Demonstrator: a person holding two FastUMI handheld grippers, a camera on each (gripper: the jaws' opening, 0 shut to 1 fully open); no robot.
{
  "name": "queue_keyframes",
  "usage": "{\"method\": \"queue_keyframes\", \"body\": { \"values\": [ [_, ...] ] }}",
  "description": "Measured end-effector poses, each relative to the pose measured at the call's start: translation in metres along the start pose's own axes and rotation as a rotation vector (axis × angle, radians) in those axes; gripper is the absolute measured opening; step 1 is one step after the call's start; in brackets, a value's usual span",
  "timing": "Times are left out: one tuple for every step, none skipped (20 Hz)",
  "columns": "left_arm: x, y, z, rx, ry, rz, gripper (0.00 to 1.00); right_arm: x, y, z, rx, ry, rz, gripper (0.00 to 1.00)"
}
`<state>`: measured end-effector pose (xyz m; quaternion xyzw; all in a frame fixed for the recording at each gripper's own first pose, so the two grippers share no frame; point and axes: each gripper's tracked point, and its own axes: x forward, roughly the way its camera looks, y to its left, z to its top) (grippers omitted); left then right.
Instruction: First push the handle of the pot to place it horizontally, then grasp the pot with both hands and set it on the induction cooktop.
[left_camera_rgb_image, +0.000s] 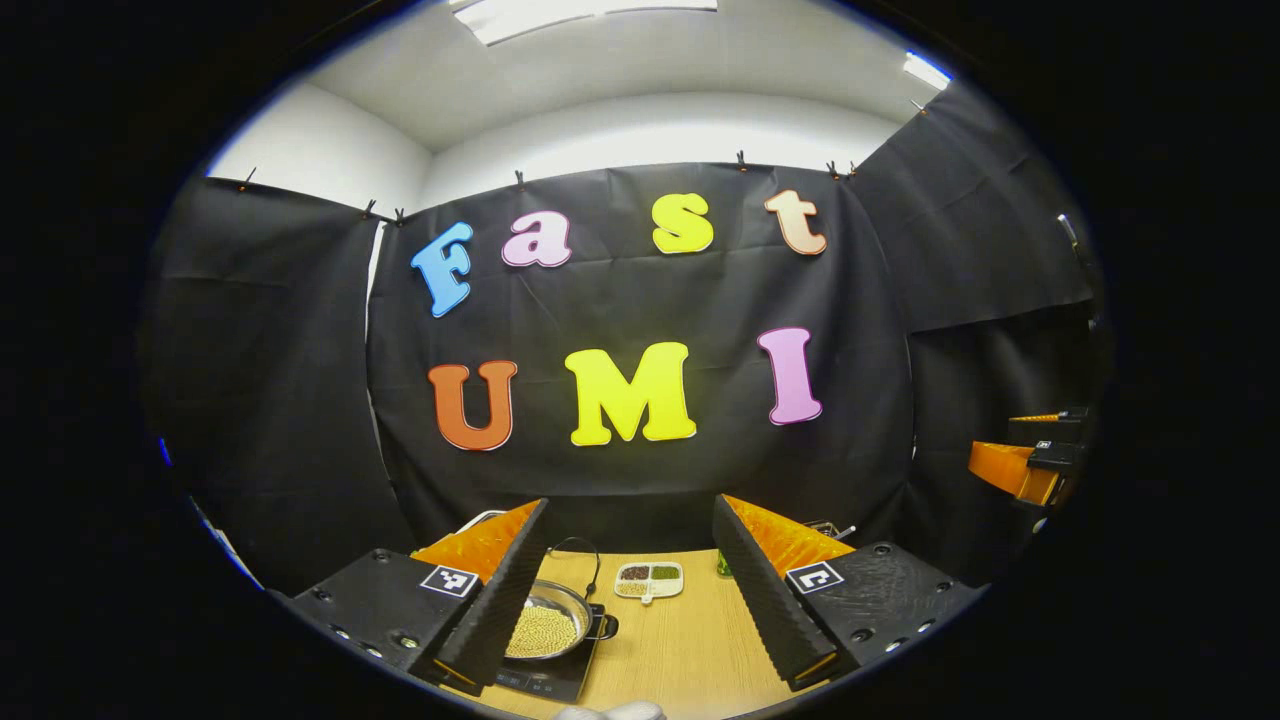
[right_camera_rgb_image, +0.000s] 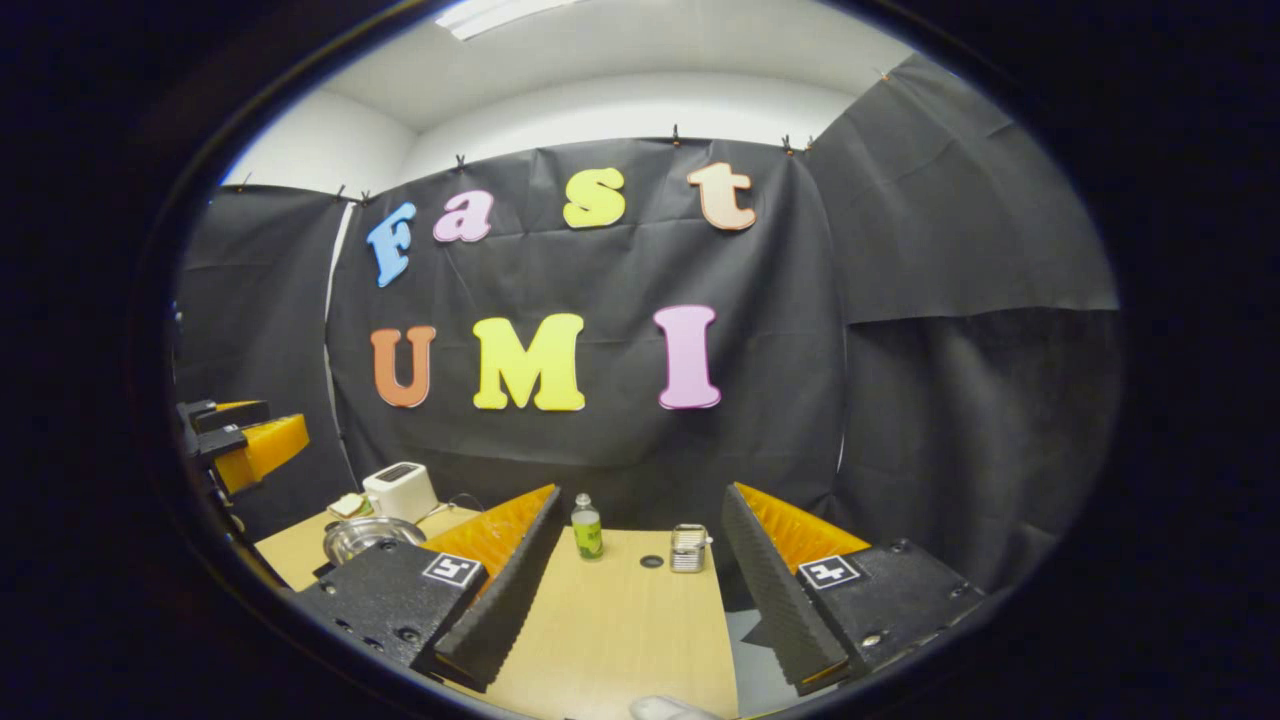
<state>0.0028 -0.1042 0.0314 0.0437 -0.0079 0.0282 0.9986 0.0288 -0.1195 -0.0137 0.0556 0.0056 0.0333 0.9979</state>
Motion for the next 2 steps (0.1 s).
{"method": "queue_keyframes", "body": {
  "values": [
    [0.0004, -0.0002, 0.0011, -0.001, 0.000, -0.002, 0.96, 0.0007, 0.0007, 0.0003, -0.001, 0.001, 0.002, 1.00],
    [0.0011, 0.0009, 0.0020, -0.002, -0.002, -0.001, 0.96, 0.0015, 0.0007, 0.0020, -0.001, -0.001, 0.002, 1.00]
  ]
}}
